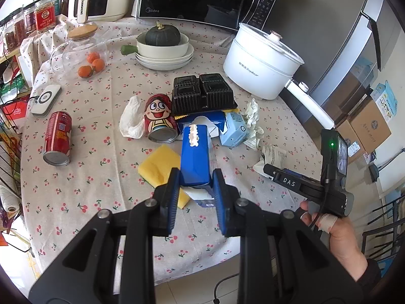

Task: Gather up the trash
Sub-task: 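Carry the white packet and the blue box over the brown bin with both grippers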

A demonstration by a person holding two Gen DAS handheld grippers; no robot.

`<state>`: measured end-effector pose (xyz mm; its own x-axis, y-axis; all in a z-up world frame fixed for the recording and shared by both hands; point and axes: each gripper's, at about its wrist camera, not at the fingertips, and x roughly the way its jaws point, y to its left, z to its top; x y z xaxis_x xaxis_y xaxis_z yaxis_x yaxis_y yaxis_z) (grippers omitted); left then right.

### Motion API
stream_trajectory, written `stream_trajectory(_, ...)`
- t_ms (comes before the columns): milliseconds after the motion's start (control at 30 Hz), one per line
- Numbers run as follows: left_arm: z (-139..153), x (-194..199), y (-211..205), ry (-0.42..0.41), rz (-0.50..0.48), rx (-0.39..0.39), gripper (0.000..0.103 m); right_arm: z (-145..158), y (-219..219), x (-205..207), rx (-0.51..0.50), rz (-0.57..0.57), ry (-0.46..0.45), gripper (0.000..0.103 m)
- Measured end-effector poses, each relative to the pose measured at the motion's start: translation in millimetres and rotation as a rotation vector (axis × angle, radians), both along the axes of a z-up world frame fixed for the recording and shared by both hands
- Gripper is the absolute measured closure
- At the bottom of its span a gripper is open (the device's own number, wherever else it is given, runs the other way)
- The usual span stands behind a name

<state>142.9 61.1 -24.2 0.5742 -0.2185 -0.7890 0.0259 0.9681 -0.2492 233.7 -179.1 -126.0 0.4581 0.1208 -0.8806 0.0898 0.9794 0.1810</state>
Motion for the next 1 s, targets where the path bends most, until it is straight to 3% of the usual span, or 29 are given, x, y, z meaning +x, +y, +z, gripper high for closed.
stream_trajectory(33, 0, 0, -1, 0.0, -0.002, 0.002, 0.075, 0, 1, 0, -0.008, 0.012, -0.005, 0.05)
stream_trajectory(100, 1, 0, -3, -0.002, -0.007, 0.003, 0.075, 3, 2, -3, -0.009, 0.038, -0.014, 0.063)
stream_trajectory(200, 3, 0, -7, -0.008, -0.016, -0.001, 0.075, 12, 1, -9, -0.024, 0.07, -0.023, 0.071)
stream_trajectory(600, 11, -9, -55, -0.029, -0.123, -0.04, 0.075, 67, -51, -65, 0.023, 0.065, -0.085, 0.073)
stream_trajectory(1000, -2, -27, -176, -0.009, -0.392, -0.081, 0.075, 84, -148, -150, -0.006, -0.039, -0.108, 0.072)
